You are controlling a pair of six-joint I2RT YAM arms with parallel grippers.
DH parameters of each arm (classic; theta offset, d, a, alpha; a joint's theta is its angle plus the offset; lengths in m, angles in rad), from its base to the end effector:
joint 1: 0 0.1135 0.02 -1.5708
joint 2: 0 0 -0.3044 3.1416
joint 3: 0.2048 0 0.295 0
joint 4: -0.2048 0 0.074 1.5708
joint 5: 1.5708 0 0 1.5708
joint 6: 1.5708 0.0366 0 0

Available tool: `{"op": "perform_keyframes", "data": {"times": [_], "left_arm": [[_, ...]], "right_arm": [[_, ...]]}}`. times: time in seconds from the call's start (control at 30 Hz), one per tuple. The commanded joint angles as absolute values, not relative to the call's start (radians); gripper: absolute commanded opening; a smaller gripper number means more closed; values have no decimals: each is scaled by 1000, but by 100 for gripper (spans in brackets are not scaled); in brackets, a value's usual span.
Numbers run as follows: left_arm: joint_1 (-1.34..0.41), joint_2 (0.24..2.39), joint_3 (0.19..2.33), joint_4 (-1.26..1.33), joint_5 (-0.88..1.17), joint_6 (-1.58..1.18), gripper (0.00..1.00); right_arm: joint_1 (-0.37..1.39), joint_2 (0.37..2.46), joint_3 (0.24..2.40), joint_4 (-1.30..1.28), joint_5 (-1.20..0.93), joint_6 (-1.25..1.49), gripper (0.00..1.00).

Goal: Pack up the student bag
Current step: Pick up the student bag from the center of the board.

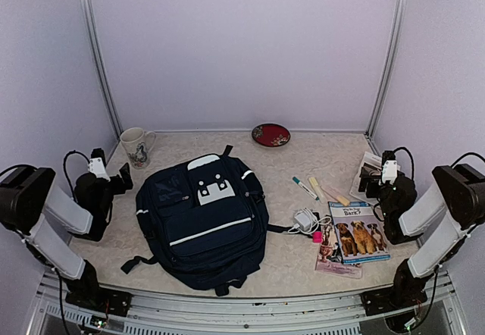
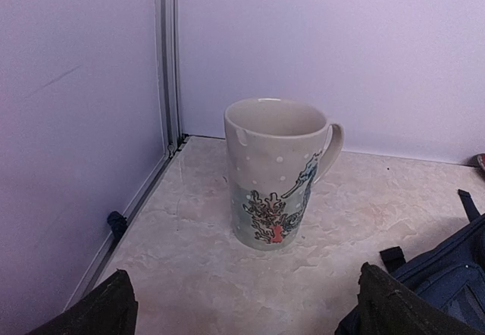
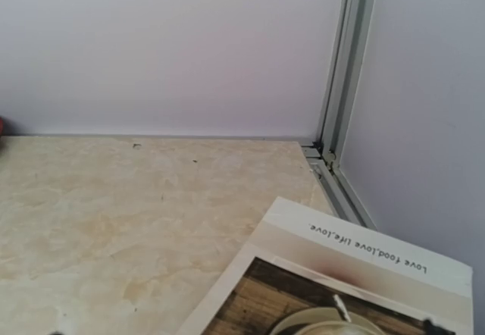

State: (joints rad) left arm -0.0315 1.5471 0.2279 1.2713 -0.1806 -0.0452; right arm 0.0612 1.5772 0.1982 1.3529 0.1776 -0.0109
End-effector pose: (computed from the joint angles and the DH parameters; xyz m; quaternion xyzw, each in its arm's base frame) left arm 0.2528 -0.0014 0.1477 -0.0672 0.7204 0.0389 0.6892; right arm 0.2458 0.0086 0.1429 0.0361 0.7152 -0.0460 0.6964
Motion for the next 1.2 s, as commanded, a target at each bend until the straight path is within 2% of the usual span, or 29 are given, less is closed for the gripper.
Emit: {"op": "perform_keyframes", "data": {"times": [0.0, 0.13, 0.27, 0.4, 0.5, 0.57, 0.63, 0.73, 0.8, 0.93, 1.17], "left_arm": [[-23, 1557, 244, 1295, -171, -49, 99], [-53, 1518, 226, 1303, -200, -26, 99], [-109, 1354, 270, 1117, -416, -31, 99], [-221, 1145, 336, 931, -434, 1, 99], [-369, 1057, 423, 788, -406, -12, 94], [-451, 1044, 502, 610, -407, -44, 90], [-530, 1049, 580, 448, -404, -50, 88], [-608, 1076, 672, 215, -350, -53, 89], [-610, 1096, 708, 83, -302, -109, 91], [-611, 1101, 685, 2, -205, -226, 98], [-609, 1028, 601, 27, -171, -281, 99]], "right_arm": [[46, 1585, 212, 1378, 185, -18, 100], [42, 1585, 216, 1368, 178, -15, 100], [33, 1551, 231, 1321, 140, -24, 100], [39, 1340, 398, 878, 202, 64, 100], [54, 1286, 545, 644, -20, 169, 95], [124, 1310, 690, 473, -69, 200, 89], [240, 1347, 792, 286, -14, 197, 89], [405, 1416, 874, 124, -9, 238, 92], [494, 1455, 900, 49, -49, 304, 99], [682, 1548, 923, -28, -103, 408, 100], [863, 1741, 1027, -109, -219, 404, 99]]}}
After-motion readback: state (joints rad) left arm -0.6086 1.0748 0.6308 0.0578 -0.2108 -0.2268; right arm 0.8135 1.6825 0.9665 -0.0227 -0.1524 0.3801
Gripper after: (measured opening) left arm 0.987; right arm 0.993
